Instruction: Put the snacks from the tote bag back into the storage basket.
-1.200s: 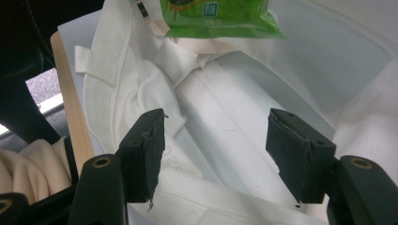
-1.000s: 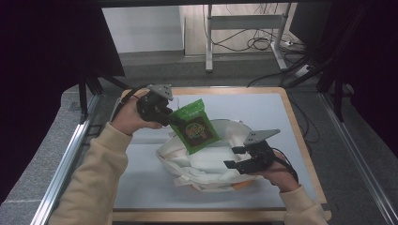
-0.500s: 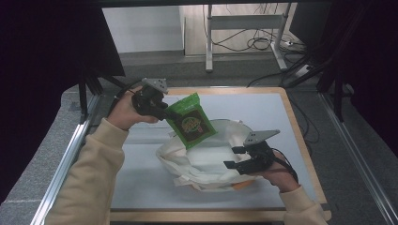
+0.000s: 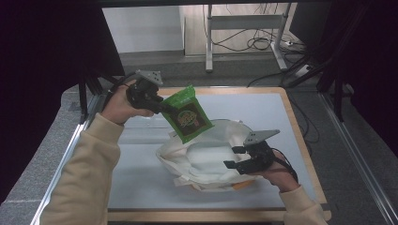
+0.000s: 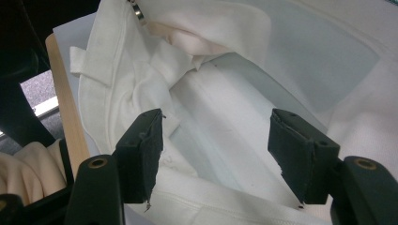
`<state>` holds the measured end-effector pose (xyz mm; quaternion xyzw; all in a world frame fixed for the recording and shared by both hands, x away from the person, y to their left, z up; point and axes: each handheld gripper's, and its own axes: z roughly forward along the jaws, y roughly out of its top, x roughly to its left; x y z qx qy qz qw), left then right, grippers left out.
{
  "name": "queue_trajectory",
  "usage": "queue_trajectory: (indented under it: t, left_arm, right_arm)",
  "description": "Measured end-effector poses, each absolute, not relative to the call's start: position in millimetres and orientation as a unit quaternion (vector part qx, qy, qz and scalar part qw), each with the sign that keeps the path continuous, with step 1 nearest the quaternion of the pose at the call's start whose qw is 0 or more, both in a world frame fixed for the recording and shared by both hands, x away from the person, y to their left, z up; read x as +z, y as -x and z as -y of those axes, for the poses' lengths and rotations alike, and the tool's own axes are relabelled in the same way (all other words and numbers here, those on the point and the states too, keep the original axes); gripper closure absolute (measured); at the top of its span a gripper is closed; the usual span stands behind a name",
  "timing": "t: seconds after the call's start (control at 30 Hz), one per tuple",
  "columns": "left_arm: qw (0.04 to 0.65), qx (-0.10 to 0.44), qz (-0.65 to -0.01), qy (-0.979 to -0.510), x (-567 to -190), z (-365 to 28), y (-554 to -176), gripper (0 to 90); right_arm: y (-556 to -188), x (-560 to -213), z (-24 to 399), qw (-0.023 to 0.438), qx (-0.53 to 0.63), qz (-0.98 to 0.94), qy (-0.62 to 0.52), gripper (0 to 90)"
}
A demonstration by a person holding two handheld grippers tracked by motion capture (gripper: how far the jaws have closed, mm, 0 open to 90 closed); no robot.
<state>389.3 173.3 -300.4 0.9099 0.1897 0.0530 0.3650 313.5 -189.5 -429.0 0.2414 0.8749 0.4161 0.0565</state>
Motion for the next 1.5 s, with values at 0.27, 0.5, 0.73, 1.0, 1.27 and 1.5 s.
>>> queue_trajectory:
  t: [0.27, 0.5, 0.73, 1.0, 1.27, 1.5]
  left_arm:
    - [0.367, 0.063, -0.198, -0.907, -291.4, -179.7, -392.6, 77.6]
    - [0.376, 0.065, -0.209, -0.900, -288.6, -185.6, -395.8, 77.8]
    - [0.372, 0.071, -0.216, -0.900, -285.5, -192.0, -401.8, 77.8]
    - [0.373, 0.072, -0.224, -0.897, -283.7, -199.2, -408.2, 77.8]
    - [0.376, 0.079, -0.241, -0.891, -278.5, -210.5, -415.2, 77.9]
    - [0.377, 0.081, -0.255, -0.887, -278.8, -219.5, -423.0, 78.0]
  right_arm:
    - [-314.6, -430.9, 189.1, 0.056, 0.413, -0.876, -0.242, 35.3]
    - [-314.9, -431.2, 189.6, 0.057, 0.412, -0.876, -0.244, 35.4]
    - [-316.0, -431.4, 190.4, 0.061, 0.412, -0.876, -0.243, 35.4]
    - [-316.5, -433.0, 189.7, 0.058, 0.409, -0.877, -0.244, 35.3]
    - [-316.7, -433.2, 189.3, 0.058, 0.410, -0.877, -0.244, 35.3]
    - [-316.9, -433.4, 189.0, 0.057, 0.410, -0.877, -0.244, 35.2]
